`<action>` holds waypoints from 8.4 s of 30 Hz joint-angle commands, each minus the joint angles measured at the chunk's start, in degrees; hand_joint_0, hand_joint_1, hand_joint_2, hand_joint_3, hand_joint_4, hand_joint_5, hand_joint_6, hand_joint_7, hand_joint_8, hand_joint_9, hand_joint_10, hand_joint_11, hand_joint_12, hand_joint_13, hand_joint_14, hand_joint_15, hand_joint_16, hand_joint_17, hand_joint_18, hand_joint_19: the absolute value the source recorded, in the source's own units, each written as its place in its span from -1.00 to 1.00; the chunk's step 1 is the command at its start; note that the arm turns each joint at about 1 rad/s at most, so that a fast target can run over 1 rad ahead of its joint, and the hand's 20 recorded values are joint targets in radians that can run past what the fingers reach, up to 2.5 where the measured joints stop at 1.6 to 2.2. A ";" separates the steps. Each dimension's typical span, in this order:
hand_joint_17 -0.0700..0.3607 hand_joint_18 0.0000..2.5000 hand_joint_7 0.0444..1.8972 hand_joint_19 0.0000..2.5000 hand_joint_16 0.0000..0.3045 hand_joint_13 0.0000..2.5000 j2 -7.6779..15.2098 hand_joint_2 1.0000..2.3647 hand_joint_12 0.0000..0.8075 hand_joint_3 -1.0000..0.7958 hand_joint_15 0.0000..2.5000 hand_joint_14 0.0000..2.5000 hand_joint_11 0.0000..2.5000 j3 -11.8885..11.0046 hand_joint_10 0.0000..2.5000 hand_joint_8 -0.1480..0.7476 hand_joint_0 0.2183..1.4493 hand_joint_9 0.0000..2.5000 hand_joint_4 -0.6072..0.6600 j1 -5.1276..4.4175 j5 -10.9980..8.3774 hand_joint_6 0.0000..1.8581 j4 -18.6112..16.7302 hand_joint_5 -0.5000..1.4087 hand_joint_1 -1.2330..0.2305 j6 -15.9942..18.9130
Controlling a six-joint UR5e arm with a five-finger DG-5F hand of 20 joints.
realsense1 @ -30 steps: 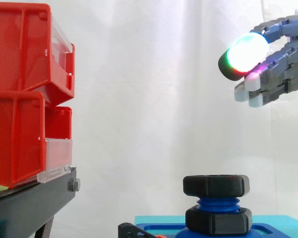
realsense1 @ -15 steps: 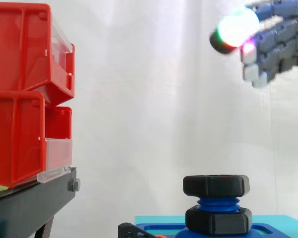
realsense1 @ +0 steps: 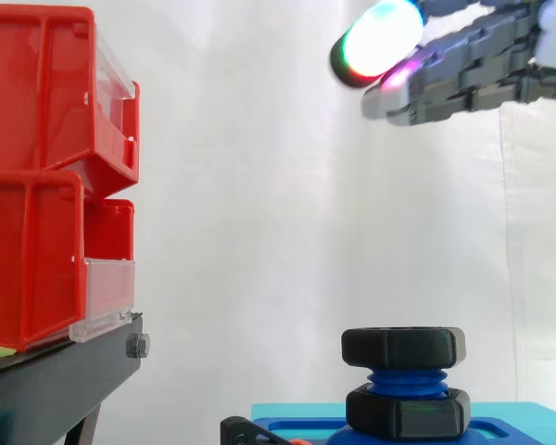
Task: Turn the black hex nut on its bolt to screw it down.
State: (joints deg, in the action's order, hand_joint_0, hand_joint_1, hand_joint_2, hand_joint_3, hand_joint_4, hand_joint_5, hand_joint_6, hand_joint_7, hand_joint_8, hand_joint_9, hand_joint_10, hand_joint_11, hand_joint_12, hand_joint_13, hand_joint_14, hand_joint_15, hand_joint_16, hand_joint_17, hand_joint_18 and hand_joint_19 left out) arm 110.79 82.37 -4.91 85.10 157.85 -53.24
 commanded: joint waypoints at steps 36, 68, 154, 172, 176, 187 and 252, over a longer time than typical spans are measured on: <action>-0.38 -0.95 -0.02 -1.00 -0.81 -0.78 10.85 -1.00 -0.33 -0.44 -1.00 -1.00 -0.95 -4.06 -1.00 -0.19 -0.61 -0.63 0.26 -8.27 -7.49 -0.46 -2.72 -0.59 -0.07 -37.99; -0.30 -0.96 0.01 -1.00 -0.76 -0.78 12.26 -1.00 -0.21 -0.44 -1.00 -1.00 -0.96 -6.70 -1.00 -0.17 -0.64 -0.63 0.25 -8.62 5.43 -0.46 -1.49 -0.58 0.37 -35.00; -0.19 -0.90 0.44 -0.82 -0.69 -0.76 15.16 -1.00 -0.08 -0.44 -1.00 -1.00 -0.97 -7.49 -1.00 -0.17 -0.63 -0.58 0.15 3.24 21.16 -0.46 -3.60 -0.53 0.45 -42.20; -0.20 -0.90 0.42 -0.87 -0.70 -0.76 15.16 -1.00 -0.12 -0.44 -1.00 -1.00 -0.96 -7.57 -1.00 -0.17 -0.63 -0.57 0.17 7.20 26.96 -0.46 -5.27 -0.53 0.44 -42.20; -0.21 -0.90 0.41 -0.88 -0.71 -0.76 15.16 -1.00 -0.14 -0.44 -1.00 -1.00 -0.97 -8.28 -1.00 -0.17 -0.63 -0.58 0.18 6.94 27.57 -0.46 -7.29 -0.53 0.39 -42.20; -0.22 -0.90 0.36 -0.90 -0.72 -0.76 15.95 -1.00 -0.17 -0.44 -1.00 -1.00 -0.96 -8.28 -1.00 -0.18 -0.62 -0.57 0.19 4.56 23.62 -0.46 -10.10 -0.54 0.33 -44.58; -0.20 -0.89 0.33 -0.80 -0.70 -0.74 17.09 -1.00 -0.09 -0.44 -1.00 -1.00 -0.97 -8.98 -1.00 -0.15 -0.62 -0.51 0.19 1.93 20.63 -0.34 -4.12 -0.53 0.36 -45.28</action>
State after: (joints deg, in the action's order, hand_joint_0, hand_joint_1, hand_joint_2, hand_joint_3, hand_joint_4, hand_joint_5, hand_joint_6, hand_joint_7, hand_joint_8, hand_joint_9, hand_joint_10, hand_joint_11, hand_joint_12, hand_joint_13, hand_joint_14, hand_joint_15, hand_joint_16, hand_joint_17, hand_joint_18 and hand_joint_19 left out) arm 127.88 73.39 -3.43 105.63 153.75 -98.45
